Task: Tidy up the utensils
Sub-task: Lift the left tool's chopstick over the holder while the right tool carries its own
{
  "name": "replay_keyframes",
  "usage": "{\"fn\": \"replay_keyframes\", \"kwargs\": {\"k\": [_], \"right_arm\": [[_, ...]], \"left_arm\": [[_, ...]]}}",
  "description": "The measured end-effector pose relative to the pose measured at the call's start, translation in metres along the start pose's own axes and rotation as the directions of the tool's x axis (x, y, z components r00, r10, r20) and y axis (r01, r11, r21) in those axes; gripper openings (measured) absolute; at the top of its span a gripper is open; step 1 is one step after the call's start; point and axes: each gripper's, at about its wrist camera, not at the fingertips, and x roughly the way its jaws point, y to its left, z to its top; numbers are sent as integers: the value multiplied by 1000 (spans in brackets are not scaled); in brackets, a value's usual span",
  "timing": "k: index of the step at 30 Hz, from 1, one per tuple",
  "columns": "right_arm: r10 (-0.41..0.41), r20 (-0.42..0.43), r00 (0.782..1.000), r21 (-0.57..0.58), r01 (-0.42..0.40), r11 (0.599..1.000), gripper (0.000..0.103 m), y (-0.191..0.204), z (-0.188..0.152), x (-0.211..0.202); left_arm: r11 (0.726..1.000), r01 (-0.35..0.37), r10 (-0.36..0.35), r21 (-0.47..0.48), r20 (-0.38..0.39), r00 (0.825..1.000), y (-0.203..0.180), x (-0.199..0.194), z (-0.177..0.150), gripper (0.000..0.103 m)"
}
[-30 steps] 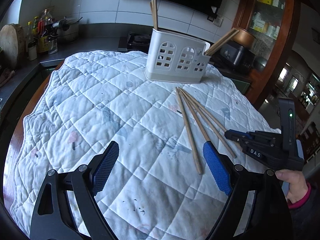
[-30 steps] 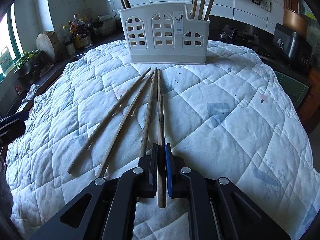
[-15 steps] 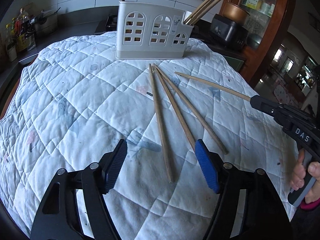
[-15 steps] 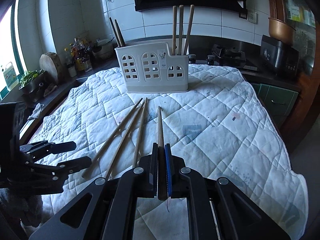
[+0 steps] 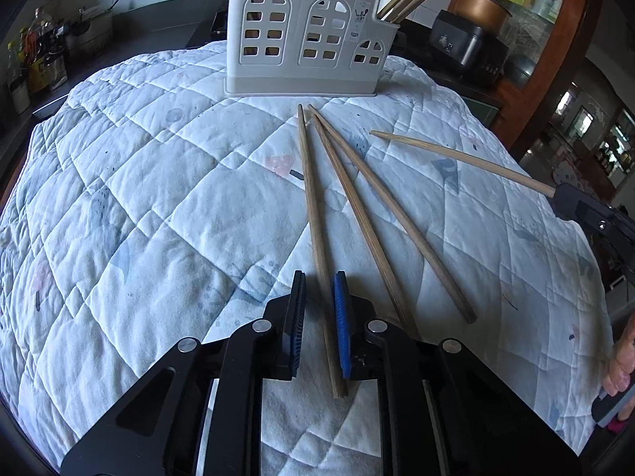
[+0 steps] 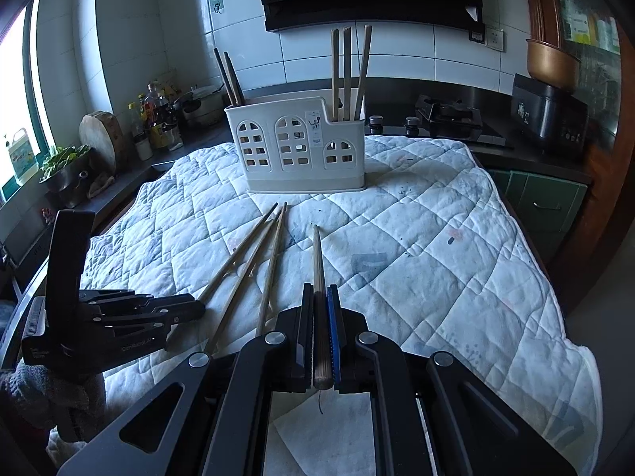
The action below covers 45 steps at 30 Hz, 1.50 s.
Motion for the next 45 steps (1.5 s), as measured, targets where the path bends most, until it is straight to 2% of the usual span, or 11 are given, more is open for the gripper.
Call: {"fn": "replay_keyframes", "kwargs": {"k": [2, 12, 18, 21, 23, 25, 28, 31, 37, 41, 45], "right_arm": [[-1, 7, 1000, -6, 1, 1000, 7, 1, 3, -4], [-1, 44, 999, -34, 2, 999, 7, 8, 23, -22], [3, 66, 998, -50, 1, 999, 7, 17, 33, -29], [2, 64, 998, -59, 2, 998, 7, 21, 33, -29], [-1, 60, 998, -62, 4, 998, 7, 22, 32, -30], [-2, 58, 998, -63, 6, 998, 7, 22, 32, -30], [-4, 55, 998, -59, 7, 998, 7, 20, 31, -29], [-3, 55, 998, -59, 6, 998, 7, 19, 32, -28], [-4, 56, 998, -65, 8, 998, 7, 18, 33, -28], [-3, 60, 998, -64, 7, 998, 7, 19, 38, -29], [2, 72, 997, -74, 3, 997, 7, 21, 46, -36]], "left_arm": [[1000, -1, 1, -7, -2, 1000, 3, 0, 3, 7], [1000, 17, -16, -17, 100, 995, 16, -39, 19, 6], [996, 78, -81, 32, 104, 991, 9, -49, 18, 6], [997, 75, -77, 30, 75, 994, 8, -38, 11, 12], [998, 54, -55, 19, 67, 996, 9, -31, 8, 37], [998, 54, -55, 17, 62, 997, 11, -26, 6, 39], [998, 54, -55, 22, 60, 997, 11, -20, 6, 37], [998, 64, -64, 12, 38, 997, 13, -13, 7, 21], [999, 40, -39, 16, -3, 999, 10, 4, 5, 15], [998, -16, 17, 64, -3, 1000, 3, 4, 6, 8], [999, -18, 17, 33, 23, 1000, 11, -8, 13, 6]]}}
